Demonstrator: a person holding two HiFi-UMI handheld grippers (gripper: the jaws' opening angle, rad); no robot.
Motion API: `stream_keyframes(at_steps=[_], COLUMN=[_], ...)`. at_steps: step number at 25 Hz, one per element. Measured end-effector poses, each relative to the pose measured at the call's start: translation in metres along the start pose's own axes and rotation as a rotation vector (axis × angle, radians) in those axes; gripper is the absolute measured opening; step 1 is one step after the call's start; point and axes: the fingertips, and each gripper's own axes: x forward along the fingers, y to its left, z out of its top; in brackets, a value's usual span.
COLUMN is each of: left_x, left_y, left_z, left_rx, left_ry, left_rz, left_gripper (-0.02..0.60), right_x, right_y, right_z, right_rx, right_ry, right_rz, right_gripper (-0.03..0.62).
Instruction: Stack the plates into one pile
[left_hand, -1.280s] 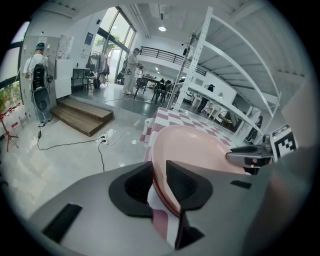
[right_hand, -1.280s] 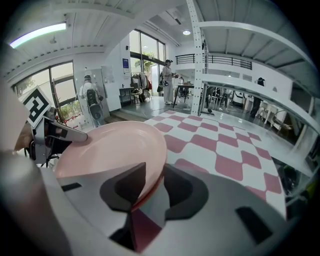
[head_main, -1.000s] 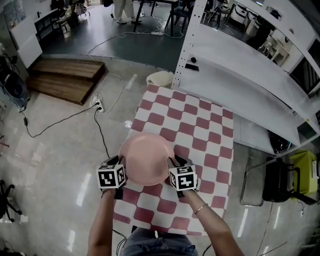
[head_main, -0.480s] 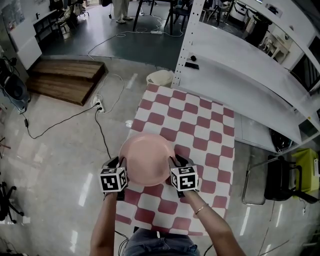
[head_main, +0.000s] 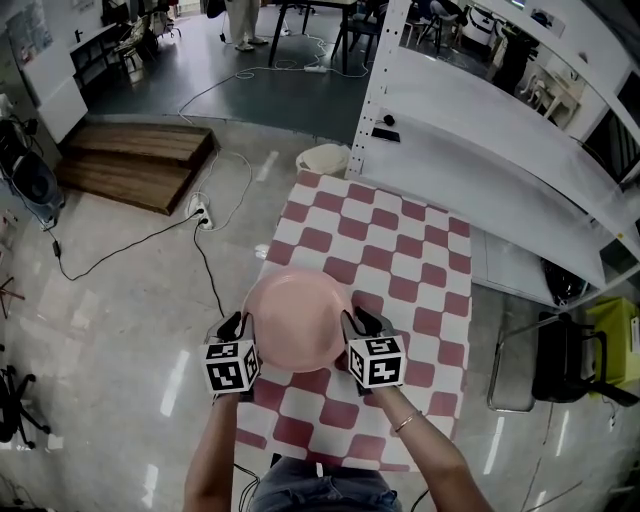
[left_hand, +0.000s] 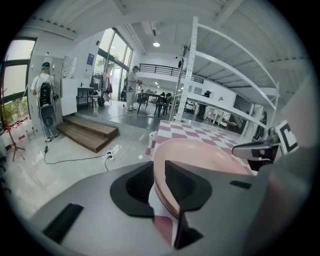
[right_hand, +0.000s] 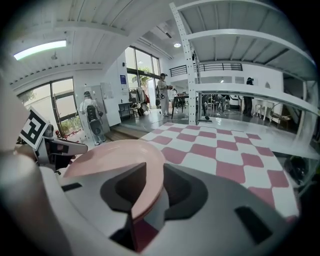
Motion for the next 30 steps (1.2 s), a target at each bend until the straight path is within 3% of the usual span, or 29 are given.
stream_keyframes(at_steps=[10, 14, 30], left_x=[-0.036, -0.051, -0.141], left_y=[-0.009, -0.015, -0.066], left_z=[0.019, 0.021, 0.018], left_rx=[0.019, 0.016, 0.016], left_ry=[-0.104, -0.141, -0.292], left_rz=[0.000, -0.012, -0.002], left_gripper=[0.025, 0.017, 0.016], right_x=[-0.037, -0.052, -0.157], right_y=[0.000, 0.004, 0.019], right_z=[0.018, 0.028, 0.041], right_rx=[-0.002, 0.009, 0.035], right_ry=[-0.086, -0.148, -0.368], right_rz=[-0.027, -0.001, 0.110], right_gripper=[0.039, 0.014, 0.009])
